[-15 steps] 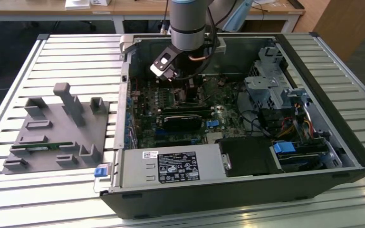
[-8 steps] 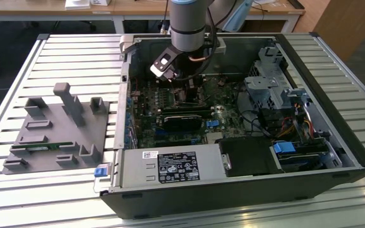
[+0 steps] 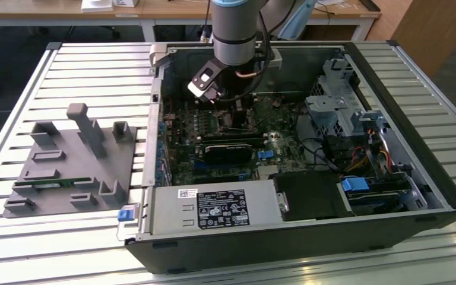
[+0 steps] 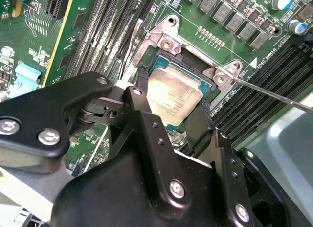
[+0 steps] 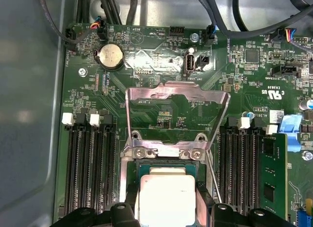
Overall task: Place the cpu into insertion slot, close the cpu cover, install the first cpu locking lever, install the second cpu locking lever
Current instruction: 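Place the cpu into insertion slot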
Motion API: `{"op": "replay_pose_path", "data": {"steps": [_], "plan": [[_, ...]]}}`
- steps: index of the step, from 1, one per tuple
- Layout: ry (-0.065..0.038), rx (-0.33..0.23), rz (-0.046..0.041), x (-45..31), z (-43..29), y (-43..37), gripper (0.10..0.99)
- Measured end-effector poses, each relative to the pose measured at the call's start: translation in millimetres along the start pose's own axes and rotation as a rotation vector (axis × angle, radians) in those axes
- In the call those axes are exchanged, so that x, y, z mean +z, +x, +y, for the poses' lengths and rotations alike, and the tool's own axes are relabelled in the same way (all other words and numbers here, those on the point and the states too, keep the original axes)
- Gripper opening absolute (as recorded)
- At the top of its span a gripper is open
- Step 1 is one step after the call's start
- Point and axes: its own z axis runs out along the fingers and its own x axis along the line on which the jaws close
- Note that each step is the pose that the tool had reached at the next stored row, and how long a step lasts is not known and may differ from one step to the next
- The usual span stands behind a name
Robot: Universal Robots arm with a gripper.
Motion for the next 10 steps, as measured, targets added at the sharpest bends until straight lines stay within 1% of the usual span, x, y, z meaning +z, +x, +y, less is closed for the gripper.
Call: {"op": "replay_pose_path", "data": {"steps": [10], "plan": [[-0.001, 0.000, 0.0009, 0.5, 0.1, 0.2, 0.549]]}}
